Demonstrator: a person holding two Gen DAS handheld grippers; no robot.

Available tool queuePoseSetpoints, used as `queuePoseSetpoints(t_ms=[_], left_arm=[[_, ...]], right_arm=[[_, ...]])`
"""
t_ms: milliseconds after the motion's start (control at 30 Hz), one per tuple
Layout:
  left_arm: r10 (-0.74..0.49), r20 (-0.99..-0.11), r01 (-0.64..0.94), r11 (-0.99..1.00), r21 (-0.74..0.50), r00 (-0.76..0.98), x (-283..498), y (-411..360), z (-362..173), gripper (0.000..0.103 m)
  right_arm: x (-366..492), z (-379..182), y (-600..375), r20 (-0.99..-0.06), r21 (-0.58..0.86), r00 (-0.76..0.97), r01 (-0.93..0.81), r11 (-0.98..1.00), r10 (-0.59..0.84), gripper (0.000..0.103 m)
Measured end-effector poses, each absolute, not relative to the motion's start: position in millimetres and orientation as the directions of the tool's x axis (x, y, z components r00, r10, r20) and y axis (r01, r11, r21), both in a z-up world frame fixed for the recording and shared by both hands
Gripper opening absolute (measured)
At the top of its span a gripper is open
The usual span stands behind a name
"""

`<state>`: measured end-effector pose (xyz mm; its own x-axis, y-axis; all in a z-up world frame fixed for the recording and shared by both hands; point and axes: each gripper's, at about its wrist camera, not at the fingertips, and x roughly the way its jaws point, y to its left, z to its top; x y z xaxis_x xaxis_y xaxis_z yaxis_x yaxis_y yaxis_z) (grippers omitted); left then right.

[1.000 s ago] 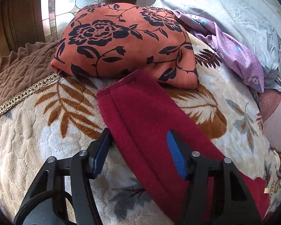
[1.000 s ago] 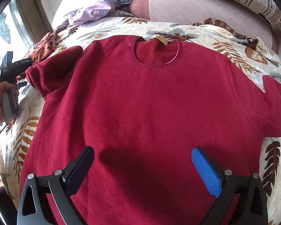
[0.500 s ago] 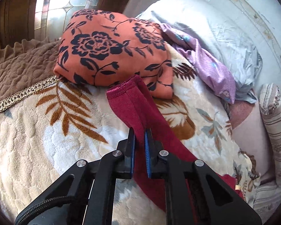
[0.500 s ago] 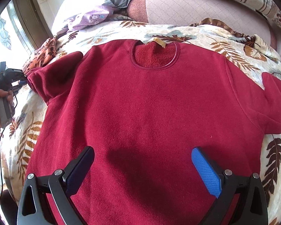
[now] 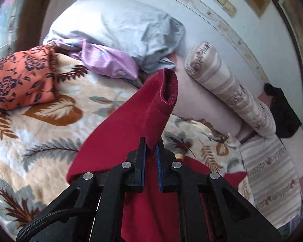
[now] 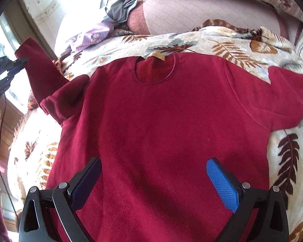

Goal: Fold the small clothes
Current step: 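Lift the gripped sleeve up off the bed with the left gripper, then fold the held sleeve across the sweatshirt body with the left gripper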

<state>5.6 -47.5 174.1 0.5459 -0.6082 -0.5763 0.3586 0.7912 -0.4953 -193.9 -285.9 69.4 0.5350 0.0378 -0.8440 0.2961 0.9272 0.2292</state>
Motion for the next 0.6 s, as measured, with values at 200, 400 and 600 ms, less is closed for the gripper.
queuePoseSetpoints(t_ms=[200,400,600], left_arm=[[-0.673,-0.634,0.443,0.734,-0.514,0.380,-32,-139,132,0.008],[-0.605,-0.749,0.415,0.775,-0.477,0.269,-60,-198,51,0.008],[-0.518,-0.807,0.462,0.811,-0.359,0.282,-80,-216,35,0.008]], right_arm=[[-209,76,-310,-0.834,0.275,0.550,0.349,0.896,0.041,0.103],[-231,78,-340,-0.812,0.329,0.582,0.402,0.854,0.039,0.103],[-240,62,-367,-0.831,0.414,0.545,0.480,0.774,0.107,0.103]])
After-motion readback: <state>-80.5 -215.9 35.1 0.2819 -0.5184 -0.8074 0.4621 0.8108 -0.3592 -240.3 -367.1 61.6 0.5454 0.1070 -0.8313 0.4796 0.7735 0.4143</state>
